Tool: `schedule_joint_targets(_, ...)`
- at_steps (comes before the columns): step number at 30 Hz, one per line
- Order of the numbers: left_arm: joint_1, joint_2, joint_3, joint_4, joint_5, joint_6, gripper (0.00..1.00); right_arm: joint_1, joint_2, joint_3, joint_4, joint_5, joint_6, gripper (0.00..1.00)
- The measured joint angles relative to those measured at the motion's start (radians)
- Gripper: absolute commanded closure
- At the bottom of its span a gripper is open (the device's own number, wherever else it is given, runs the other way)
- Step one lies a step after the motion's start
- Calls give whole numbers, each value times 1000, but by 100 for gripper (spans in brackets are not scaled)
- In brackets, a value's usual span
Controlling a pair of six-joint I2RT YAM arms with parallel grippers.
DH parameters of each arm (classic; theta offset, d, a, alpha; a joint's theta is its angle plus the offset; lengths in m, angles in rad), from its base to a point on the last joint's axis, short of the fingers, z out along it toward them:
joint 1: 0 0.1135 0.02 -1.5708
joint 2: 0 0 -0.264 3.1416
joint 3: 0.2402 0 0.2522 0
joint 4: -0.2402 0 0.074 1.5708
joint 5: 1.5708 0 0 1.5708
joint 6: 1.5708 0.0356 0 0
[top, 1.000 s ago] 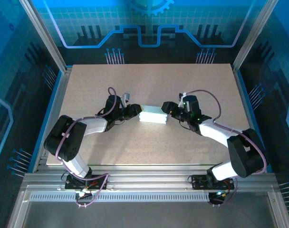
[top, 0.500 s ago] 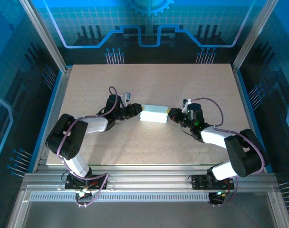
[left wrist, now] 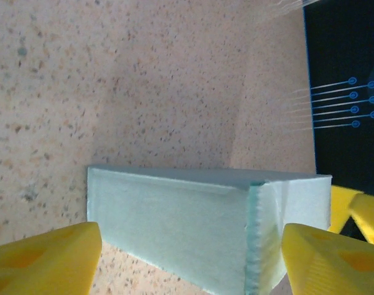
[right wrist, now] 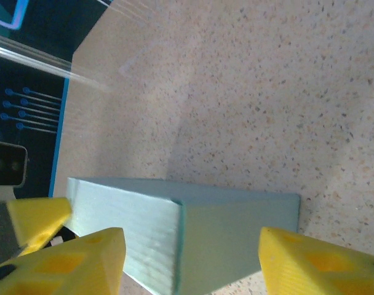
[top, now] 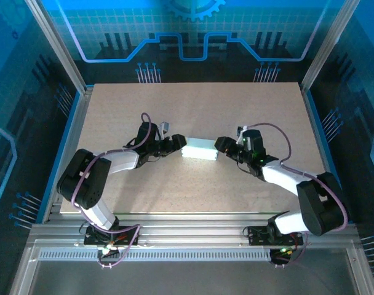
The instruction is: Fold the paper box
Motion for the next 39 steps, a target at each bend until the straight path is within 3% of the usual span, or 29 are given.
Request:
schedule_joint_targets(1,0,-10,5,-21,0,3,1,-4,-11,9,-16,0,-8,33)
schedule_joint_targets(13,0,-127,111,-114,-37,102,1,-34,-48,163,-226,10,-158,27)
schedule_joint_targets(15,0,-130,112,-130,-53,131,1,-32,-7,254,-296,-14,-268,23)
schedule_joint_targets(19,8,-173,63,-144,-86,168,1,21,96,491,-497,-51,-651,10)
schedule_joint_targets(24,110,-293,-53,-158,-87,182,1,103,239,745,-757,-87,-1068,8)
schedule_joint_targets(27,180,-360,-113,-166,-88,182,1,126,329,843,-868,-75,-1234,8)
schedule_joint_targets(35,225,-478,-175,-206,-89,185,1,197,527,1004,-1094,-17,-1503,11)
schedule_joint_targets(37,227,-477,-176,-208,-89,185,1,200,564,1035,-1123,-1,-1528,18)
schedule_joint_targets(39,227,-475,-176,-206,-89,185,1,200,586,1051,-1142,13,-1545,32)
